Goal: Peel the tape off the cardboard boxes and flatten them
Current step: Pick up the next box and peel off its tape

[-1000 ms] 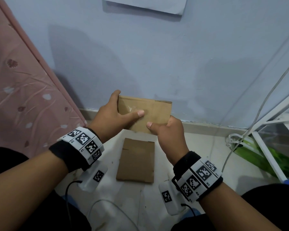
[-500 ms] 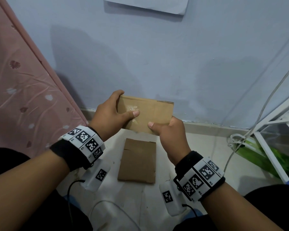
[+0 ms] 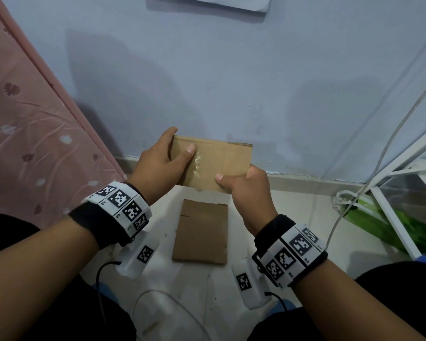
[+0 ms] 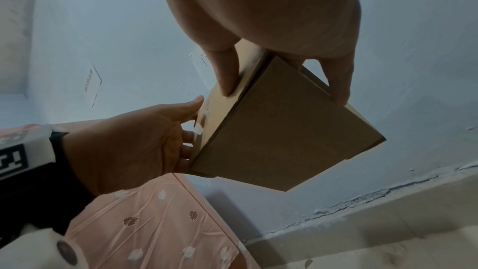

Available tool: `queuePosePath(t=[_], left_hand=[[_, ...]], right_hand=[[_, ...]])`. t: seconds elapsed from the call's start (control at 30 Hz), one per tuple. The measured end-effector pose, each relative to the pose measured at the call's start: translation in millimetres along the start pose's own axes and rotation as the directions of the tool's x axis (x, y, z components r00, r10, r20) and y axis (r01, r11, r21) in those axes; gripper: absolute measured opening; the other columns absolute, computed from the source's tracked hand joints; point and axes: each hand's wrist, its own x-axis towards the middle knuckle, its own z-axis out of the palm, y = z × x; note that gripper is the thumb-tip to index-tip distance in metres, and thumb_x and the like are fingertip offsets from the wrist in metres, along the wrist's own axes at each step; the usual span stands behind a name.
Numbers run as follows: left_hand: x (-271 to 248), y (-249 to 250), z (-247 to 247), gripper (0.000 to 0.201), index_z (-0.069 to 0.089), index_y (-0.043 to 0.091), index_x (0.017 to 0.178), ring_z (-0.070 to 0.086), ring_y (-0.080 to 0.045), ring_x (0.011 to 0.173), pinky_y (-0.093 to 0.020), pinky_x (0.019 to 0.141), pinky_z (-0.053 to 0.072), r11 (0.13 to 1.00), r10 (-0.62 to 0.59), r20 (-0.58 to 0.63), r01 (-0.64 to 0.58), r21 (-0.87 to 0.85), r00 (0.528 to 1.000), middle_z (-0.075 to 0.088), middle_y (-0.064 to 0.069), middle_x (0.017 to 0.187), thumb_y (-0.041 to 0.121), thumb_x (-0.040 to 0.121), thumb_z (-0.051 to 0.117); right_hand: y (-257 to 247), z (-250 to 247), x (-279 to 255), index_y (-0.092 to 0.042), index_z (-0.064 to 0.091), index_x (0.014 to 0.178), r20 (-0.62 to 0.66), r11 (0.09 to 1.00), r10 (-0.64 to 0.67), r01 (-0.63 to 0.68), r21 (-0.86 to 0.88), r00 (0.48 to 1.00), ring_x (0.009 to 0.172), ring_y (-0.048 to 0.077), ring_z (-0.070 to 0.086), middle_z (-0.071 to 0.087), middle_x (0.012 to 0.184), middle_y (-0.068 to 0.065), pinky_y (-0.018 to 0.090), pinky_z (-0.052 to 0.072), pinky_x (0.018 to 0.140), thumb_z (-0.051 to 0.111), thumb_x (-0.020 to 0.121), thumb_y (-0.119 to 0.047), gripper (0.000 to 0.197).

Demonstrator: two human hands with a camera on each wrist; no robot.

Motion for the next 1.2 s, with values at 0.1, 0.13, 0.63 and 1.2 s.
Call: queuePosePath(t=[0.1, 0.13, 0.63, 1.2], left_hand=[[-1.0, 1.0, -0.1, 0.065, 0.035, 0.028, 0.154, 0.051, -0.025, 0.131, -0.040, 0.111, 0.041, 1.000, 0.003, -0.006, -0.003, 0.014, 1.000, 0.053, -0.006, 0.145, 0.053, 0.098, 0.055], [-1.4, 1.6, -0.3, 0.065, 0.035, 0.028, 0.154, 0.051, -0.026, 0.131, -0.039, 0.110, 0.042, 1.000, 0.002, -0.007, -0.002, 0.018, 1.000, 0.054, -0.006, 0.144, 0.053, 0.097, 0.055], [-8.2, 7.9, -0.9, 0.078, 0.034, 0.027, 0.151, 0.050, -0.016, 0.104, -0.026, 0.089, 0.039, 0.998, -0.032, 0.006, 0.031, 0.054, 0.999, 0.050, 0.005, 0.118, 0.055, 0.087, 0.069], [-7.9, 15.6, 1.4, 0.065, 0.036, 0.027, 0.150, 0.058, -0.018, 0.106, -0.029, 0.092, 0.046, 0.997, 0.079, -0.018, -0.080, -0.017, 0.997, 0.054, 0.006, 0.115, 0.044, 0.094, 0.065]], right_hand=[[0.0, 1.4, 0.1, -0.013, 0.075, 0.100, -0.002, 1.000, 0.005, -0.005, -0.009, 1.000, 0.092, 0.022, 0.076, 0.080, 0.094, -0.001, 0.049, 0.060, 0.091, 0.079, 0.068, -0.028, 0.036], [-0.3, 1.9, 0.1, -0.014, 0.075, 0.100, 0.000, 1.000, 0.008, -0.008, -0.013, 1.000, 0.092, 0.022, 0.076, 0.080, 0.094, -0.001, 0.049, 0.060, 0.091, 0.079, 0.068, -0.028, 0.036], [-5.3, 2.2, -4.7, -0.013, 0.077, 0.100, 0.021, 1.000, 0.024, -0.023, -0.007, 0.999, 0.090, 0.023, 0.077, 0.080, 0.094, 0.001, 0.050, 0.061, 0.090, 0.078, 0.068, -0.021, 0.033], [-16.3, -2.3, -2.5, -0.023, 0.069, 0.104, -0.144, 0.994, -0.051, 0.064, 0.086, 0.988, 0.092, 0.015, 0.075, 0.078, 0.097, -0.005, 0.047, 0.061, 0.090, 0.079, 0.076, -0.028, 0.031]])
